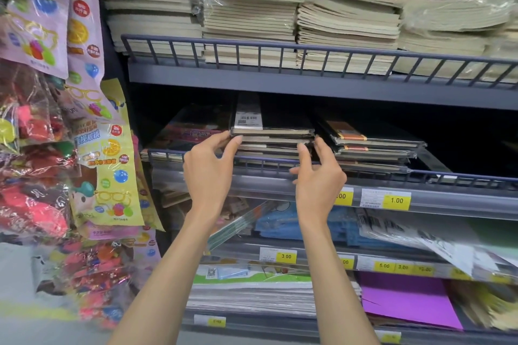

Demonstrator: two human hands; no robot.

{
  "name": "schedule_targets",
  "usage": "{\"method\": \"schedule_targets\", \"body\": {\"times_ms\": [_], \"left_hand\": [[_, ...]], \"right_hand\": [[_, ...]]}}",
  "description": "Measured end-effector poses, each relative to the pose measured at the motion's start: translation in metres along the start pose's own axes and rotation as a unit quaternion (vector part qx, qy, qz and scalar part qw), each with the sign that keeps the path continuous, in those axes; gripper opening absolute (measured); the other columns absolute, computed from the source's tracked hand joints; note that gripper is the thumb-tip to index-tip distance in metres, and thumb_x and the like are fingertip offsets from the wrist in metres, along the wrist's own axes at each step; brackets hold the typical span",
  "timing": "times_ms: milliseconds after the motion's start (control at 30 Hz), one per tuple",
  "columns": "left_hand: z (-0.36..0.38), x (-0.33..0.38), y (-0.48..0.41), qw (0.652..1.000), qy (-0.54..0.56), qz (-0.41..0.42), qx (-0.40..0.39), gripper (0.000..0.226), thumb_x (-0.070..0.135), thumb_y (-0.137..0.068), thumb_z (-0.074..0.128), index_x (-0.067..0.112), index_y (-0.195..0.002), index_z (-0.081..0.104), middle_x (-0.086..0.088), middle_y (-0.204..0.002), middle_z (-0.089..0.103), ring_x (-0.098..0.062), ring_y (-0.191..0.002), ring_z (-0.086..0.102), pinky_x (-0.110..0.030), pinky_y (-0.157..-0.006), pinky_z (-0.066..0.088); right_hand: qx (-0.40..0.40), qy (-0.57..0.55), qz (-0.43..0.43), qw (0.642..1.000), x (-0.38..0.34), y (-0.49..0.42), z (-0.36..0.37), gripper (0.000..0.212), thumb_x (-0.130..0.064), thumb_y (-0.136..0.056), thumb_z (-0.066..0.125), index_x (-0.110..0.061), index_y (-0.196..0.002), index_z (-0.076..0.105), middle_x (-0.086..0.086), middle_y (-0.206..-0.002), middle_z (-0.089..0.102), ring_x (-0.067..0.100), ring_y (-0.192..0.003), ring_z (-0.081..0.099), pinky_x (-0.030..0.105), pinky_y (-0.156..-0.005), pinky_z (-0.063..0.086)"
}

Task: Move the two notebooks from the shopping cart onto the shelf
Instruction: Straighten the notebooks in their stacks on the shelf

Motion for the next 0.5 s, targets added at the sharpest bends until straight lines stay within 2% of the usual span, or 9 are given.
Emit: {"method": "schedule_targets", "body": {"times_ms": [33, 133, 167, 233, 300, 333, 400, 433, 500], "left_hand": [[0.001, 0.001, -0.001, 1.000, 0.005, -0.002, 0.005, 0.032, 0.037, -0.093, 0.070, 0.014, -0.114, 0.076, 0.003, -0.106, 0.076, -0.004, -0.097, 0.068, -0.025, -0.091, 0.055], [0.003, 0.000, -0.003, 1.000, 0.018, -0.007, 0.013, 0.027, 0.035, -0.092, 0.070, 0.014, -0.107, 0.079, 0.003, -0.099, 0.078, -0.004, -0.092, 0.069, -0.028, -0.087, 0.057], [0.004, -0.001, -0.003, 1.000, 0.016, -0.007, 0.013, 0.026, 0.034, -0.092, 0.070, 0.014, -0.106, 0.079, 0.004, -0.098, 0.078, -0.001, -0.090, 0.067, -0.023, -0.087, 0.055], [0.006, -0.001, -0.003, 1.000, 0.014, -0.005, 0.013, 0.024, 0.033, -0.092, 0.071, 0.014, -0.105, 0.080, 0.004, -0.097, 0.077, 0.002, -0.089, 0.063, -0.015, -0.086, 0.049], [0.008, -0.002, -0.004, 0.999, 0.029, -0.013, 0.014, 0.024, 0.031, -0.092, 0.071, 0.013, -0.105, 0.080, 0.004, -0.097, 0.077, 0.002, -0.088, 0.064, -0.020, -0.088, 0.052], [0.008, -0.004, -0.006, 0.999, 0.038, -0.022, 0.013, 0.024, 0.030, -0.092, 0.072, 0.013, -0.105, 0.079, 0.005, -0.097, 0.076, 0.002, -0.087, 0.065, -0.021, -0.089, 0.052], [0.009, -0.007, -0.009, 0.998, 0.053, -0.039, 0.008, 0.023, 0.028, -0.091, 0.073, 0.012, -0.106, 0.079, 0.010, -0.095, 0.074, 0.009, -0.083, 0.062, -0.012, -0.086, 0.049], [0.009, -0.008, -0.009, 0.998, 0.054, -0.043, 0.005, 0.023, 0.027, -0.090, 0.073, 0.011, -0.106, 0.079, 0.012, -0.093, 0.071, 0.011, -0.082, 0.061, -0.007, -0.084, 0.047], [0.008, -0.010, -0.010, 0.998, 0.055, -0.042, -0.001, 0.023, 0.027, -0.090, 0.073, 0.011, -0.106, 0.079, 0.014, -0.093, 0.070, 0.010, -0.082, 0.060, -0.007, -0.084, 0.046]], "right_hand": [[0.002, -0.006, 0.007, 1.000, 0.001, -0.001, 0.002, 0.045, -0.028, -0.096, 0.067, -0.009, -0.136, 0.062, -0.030, -0.065, 0.059, 0.008, -0.056, 0.069, 0.036, -0.063, 0.061], [0.014, -0.014, 0.016, 1.000, 0.002, -0.001, 0.002, 0.044, -0.030, -0.094, 0.070, -0.012, -0.133, 0.065, -0.008, -0.099, 0.076, 0.005, -0.055, 0.069, 0.030, -0.065, 0.061], [0.017, -0.013, 0.013, 1.000, 0.002, -0.001, 0.001, 0.042, -0.030, -0.093, 0.071, -0.012, -0.131, 0.066, -0.011, -0.096, 0.075, 0.005, -0.054, 0.068, 0.029, -0.066, 0.060], [0.016, -0.007, 0.005, 1.000, 0.002, -0.002, 0.001, 0.039, -0.028, -0.092, 0.072, -0.012, -0.127, 0.068, -0.024, -0.074, 0.065, 0.007, -0.052, 0.067, 0.024, -0.066, 0.059], [0.015, -0.002, -0.004, 1.000, 0.001, -0.003, 0.000, 0.036, -0.027, -0.092, 0.073, -0.012, -0.124, 0.070, -0.025, -0.064, 0.059, 0.011, -0.050, 0.066, 0.023, -0.064, 0.057], [0.016, -0.003, -0.009, 1.000, 0.001, -0.002, 0.000, 0.035, -0.027, -0.091, 0.073, -0.012, -0.123, 0.071, -0.022, -0.061, 0.060, 0.016, -0.049, 0.065, 0.026, -0.064, 0.056], [0.021, -0.003, -0.018, 1.000, -0.001, 0.000, -0.001, 0.032, -0.027, -0.091, 0.074, -0.012, -0.120, 0.073, -0.005, -0.060, 0.067, 0.027, -0.049, 0.063, 0.029, -0.062, 0.054], [0.021, -0.002, -0.021, 1.000, -0.001, 0.000, -0.001, 0.032, -0.027, -0.091, 0.074, -0.012, -0.120, 0.073, -0.004, -0.061, 0.067, 0.029, -0.048, 0.062, 0.026, -0.061, 0.053], [0.021, -0.001, -0.022, 1.000, -0.002, -0.001, -0.001, 0.031, -0.025, -0.092, 0.073, -0.010, -0.119, 0.073, -0.016, -0.061, 0.063, 0.025, -0.048, 0.063, 0.025, -0.060, 0.054]]}}
Point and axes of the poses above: each hand's wrist, its own y-axis away from the middle knuckle, its own z-axis out of the palm, x = y × z, the point moved 2 cm from there along -y, towards the middle knuckle
